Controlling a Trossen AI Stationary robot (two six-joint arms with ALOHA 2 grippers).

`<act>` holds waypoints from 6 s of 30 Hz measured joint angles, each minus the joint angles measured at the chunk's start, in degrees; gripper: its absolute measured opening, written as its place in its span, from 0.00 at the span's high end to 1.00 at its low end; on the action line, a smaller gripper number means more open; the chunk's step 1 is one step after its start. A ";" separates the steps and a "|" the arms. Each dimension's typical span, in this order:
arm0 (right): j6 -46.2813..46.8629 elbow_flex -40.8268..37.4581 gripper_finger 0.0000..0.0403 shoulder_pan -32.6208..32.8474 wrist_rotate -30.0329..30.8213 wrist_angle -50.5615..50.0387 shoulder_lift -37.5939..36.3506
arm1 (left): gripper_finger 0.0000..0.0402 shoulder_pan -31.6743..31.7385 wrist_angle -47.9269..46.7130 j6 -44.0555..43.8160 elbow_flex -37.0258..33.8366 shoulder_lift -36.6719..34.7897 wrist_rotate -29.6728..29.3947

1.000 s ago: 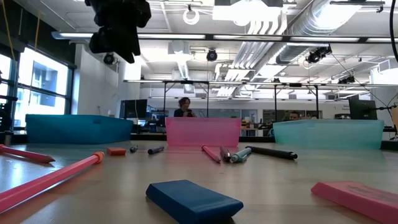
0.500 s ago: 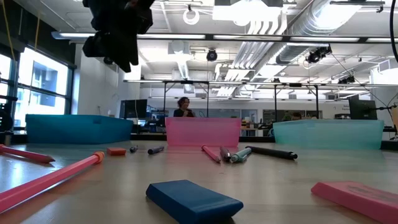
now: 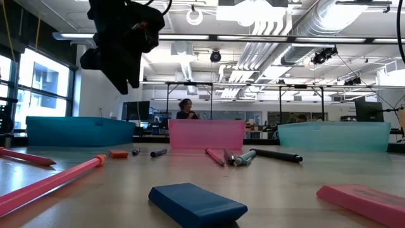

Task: Sort crayons/erasers/pens/pencils in bins
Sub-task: Put the pink pen into the orange bin, then put the blue crayon into the red bin

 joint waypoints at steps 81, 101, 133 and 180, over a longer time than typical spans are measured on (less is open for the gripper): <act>0.84 7.43 0.65 -0.13 3.52 -15.15 -2.80 | 0.96 1.27 9.42 -21.44 -0.09 20.10 -9.85; 0.33 20.18 0.65 -0.15 12.08 -30.30 -2.82 | 0.96 6.95 11.27 -6.95 3.93 8.06 -16.06; -9.02 23.10 0.65 -29.86 19.41 -32.02 -2.82 | 0.96 31.10 31.93 30.91 6.68 7.22 -6.90; -34.20 23.10 0.65 -46.80 22.82 -24.55 -2.75 | 0.96 27.17 31.79 22.80 6.66 23.80 -5.51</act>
